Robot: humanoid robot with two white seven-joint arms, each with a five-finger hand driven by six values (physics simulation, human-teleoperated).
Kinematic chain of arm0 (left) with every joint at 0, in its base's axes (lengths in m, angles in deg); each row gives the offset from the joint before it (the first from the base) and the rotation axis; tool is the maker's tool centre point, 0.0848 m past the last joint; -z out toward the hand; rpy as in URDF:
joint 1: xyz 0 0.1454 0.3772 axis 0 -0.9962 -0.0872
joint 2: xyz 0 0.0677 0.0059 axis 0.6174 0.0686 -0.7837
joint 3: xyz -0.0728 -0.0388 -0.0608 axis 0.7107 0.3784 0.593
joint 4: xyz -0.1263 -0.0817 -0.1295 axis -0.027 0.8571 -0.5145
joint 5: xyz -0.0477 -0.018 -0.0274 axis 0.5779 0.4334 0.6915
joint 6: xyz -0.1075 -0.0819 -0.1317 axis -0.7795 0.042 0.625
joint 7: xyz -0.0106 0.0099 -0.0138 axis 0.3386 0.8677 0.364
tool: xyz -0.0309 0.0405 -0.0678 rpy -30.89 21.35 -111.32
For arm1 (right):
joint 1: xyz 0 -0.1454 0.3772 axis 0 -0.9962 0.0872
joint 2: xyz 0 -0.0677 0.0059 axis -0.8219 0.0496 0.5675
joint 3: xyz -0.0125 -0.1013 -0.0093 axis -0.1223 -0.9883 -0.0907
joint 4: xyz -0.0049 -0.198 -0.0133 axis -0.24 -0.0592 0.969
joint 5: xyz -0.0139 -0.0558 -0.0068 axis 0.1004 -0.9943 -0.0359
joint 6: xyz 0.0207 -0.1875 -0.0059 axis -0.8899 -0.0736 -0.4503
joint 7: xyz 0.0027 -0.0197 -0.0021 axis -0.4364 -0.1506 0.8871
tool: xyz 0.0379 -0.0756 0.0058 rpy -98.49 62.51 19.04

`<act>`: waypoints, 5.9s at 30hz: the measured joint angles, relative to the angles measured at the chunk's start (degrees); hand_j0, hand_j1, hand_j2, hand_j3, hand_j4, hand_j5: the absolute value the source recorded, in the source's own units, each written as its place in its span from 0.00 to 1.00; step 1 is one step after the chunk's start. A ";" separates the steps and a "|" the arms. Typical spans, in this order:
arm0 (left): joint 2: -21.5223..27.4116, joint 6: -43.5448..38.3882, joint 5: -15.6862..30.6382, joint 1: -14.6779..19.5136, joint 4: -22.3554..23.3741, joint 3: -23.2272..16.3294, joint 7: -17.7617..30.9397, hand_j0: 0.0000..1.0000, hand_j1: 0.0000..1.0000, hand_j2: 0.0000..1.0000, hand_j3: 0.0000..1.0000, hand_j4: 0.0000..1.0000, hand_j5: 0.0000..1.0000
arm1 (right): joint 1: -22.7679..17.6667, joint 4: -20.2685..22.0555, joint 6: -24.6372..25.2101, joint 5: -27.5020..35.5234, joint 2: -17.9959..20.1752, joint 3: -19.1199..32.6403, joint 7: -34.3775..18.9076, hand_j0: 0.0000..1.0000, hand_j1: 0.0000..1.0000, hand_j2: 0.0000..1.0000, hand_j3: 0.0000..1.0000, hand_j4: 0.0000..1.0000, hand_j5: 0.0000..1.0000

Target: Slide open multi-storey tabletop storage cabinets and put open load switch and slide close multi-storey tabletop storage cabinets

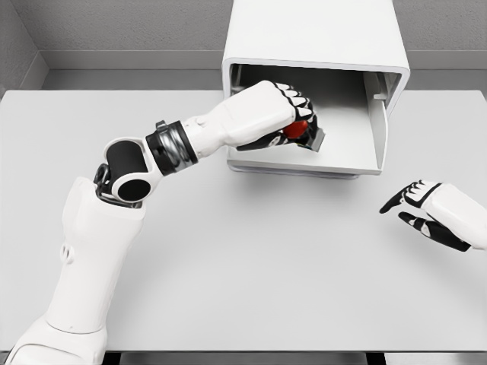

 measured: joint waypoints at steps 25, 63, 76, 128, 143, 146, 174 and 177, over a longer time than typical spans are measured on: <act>0.00 0.03 -0.94 -0.09 0.36 -0.01 -0.06 0.67 0.67 0.67 0.67 0.67 0.67 | -0.09 0.18 0.00 -1.12 -2.54 -1.50 -0.12 0.56 0.56 0.56 0.56 0.56 0.56; 0.93 0.03 -0.47 -2.81 -5.31 2.44 -0.07 0.78 0.78 0.78 0.78 0.78 0.78 | 1.85 0.13 0.00 -0.70 -2.81 -1.30 0.05 0.65 0.65 0.65 0.65 0.65 0.65; 9.03 0.02 9.22 -7.21 -10.38 8.66 -0.07 0.94 0.94 0.94 0.94 0.94 0.94 | 2.72 0.13 0.00 -0.68 -2.80 -1.30 0.06 0.65 0.65 0.65 0.65 0.65 0.65; 19.66 -0.02 25.61 -24.52 3.57 32.78 -0.08 1.00 1.00 1.00 1.00 1.00 1.00 | 7.21 -1.13 0.61 7.04 -5.41 -3.61 0.99 0.68 0.68 0.68 0.68 0.68 0.68; 19.65 -0.01 25.69 -24.96 3.28 33.00 -0.08 1.00 1.00 1.00 1.00 1.00 1.00 | 7.21 -0.85 0.30 4.03 -5.48 -2.59 0.56 0.67 0.67 0.67 0.67 0.67 0.67; 19.62 -0.01 25.69 -24.96 3.19 33.00 -0.08 1.00 1.00 1.00 1.00 1.00 1.00 | 6.94 -0.82 0.26 3.72 -5.48 -2.37 0.57 0.70 0.70 0.70 0.70 0.70 0.70; 19.46 -0.02 25.50 -28.65 12.10 34.47 -0.08 1.00 1.00 1.00 1.00 1.00 1.00 | 5.01 -1.11 0.01 1.34 -5.43 2.87 0.49 0.93 0.93 0.93 0.93 0.93 0.93; 19.54 -0.02 25.51 -28.65 12.94 34.47 -0.09 1.00 1.00 1.00 1.00 1.00 1.00 | 4.83 -1.77 0.01 1.34 -4.90 3.41 0.45 0.71 0.71 0.71 0.71 0.71 0.71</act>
